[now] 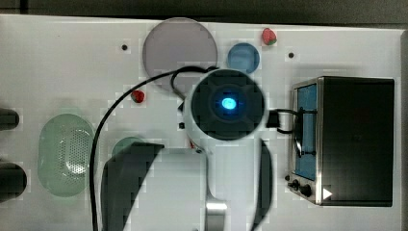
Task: Pick Ketchup from the table and place it in strainer.
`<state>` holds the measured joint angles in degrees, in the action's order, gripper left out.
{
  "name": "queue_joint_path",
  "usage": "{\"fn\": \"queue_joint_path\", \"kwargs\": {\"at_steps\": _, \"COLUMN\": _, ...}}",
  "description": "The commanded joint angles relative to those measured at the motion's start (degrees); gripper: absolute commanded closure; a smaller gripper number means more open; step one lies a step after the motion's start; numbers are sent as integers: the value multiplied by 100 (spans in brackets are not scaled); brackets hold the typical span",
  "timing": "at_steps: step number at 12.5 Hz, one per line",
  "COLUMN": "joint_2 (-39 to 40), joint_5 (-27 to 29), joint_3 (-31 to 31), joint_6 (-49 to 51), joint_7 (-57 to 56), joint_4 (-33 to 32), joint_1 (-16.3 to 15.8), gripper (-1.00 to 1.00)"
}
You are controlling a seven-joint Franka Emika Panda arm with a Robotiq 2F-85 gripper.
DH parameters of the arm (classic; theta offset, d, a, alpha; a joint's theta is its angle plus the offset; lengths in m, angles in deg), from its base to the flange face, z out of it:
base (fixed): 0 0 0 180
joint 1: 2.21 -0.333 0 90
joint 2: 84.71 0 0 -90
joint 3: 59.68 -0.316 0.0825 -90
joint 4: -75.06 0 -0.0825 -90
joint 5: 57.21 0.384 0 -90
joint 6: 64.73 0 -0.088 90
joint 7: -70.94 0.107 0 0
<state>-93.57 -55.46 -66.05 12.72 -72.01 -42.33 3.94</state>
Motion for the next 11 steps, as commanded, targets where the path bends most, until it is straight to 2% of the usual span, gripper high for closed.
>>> {"fn": "queue_joint_path", "kwargs": {"at_steps": 1, "joint_2": 163, "joint_5": -9, "joint_3": -168, "joint_6": -465, "joint_7": -1676, "joint_4": -690, "joint_1": 16, "gripper": -100}}
{"fn": "queue_joint_path", "kwargs": {"at_steps": 7, "joint_2": 562, "joint_5": -19, "joint_3": -294, "joint_6": -2591, "joint_7": -4404, "joint_4": -1816, "joint_1": 16, "gripper": -100}}
{"fn": "queue_joint_path", "kwargs": {"at_steps": 11, "joint_2": 1254, "joint_5": -25, "joint_3": -291, "joint_6": -3496, "joint_7": -4570, "joint_4": -2133, "joint_1": 18, "gripper": -100}}
